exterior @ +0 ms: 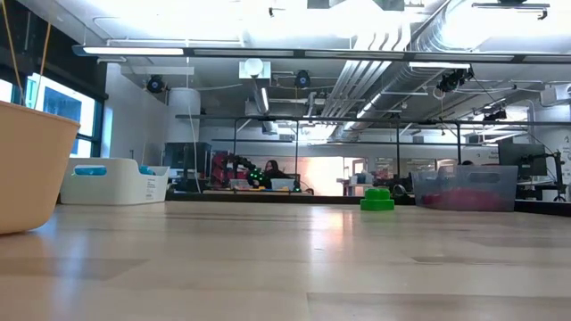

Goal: Sort blocks
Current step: Put the green game piece into the yellow bin

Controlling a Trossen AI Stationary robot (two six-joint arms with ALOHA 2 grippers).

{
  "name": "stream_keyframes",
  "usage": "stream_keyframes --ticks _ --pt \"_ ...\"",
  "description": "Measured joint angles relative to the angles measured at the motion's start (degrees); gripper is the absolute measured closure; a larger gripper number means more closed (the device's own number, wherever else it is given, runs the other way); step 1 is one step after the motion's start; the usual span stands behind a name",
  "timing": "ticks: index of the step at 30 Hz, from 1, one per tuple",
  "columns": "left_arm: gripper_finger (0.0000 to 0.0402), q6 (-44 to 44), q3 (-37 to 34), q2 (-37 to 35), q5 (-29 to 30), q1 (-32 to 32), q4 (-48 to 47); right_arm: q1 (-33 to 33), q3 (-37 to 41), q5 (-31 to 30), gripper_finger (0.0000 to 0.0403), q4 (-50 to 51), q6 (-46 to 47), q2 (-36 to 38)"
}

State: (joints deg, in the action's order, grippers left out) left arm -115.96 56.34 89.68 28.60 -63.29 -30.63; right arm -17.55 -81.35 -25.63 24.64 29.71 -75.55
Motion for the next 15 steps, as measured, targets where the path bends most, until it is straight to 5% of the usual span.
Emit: stream_keyframes --ticks 9,15 --pt "0.019 5.55 0.0 -2.02 -4.13 4.04 -1.05 -0.05 0.01 2.24 0.0153 -0.04 0.27 0.04" --pt "0.0173 10.47 0.04 -8.87 -5.81 6.01 -6.58 -0.1 0.0 4.26 0.0153 -0.07 1.34 0.17"
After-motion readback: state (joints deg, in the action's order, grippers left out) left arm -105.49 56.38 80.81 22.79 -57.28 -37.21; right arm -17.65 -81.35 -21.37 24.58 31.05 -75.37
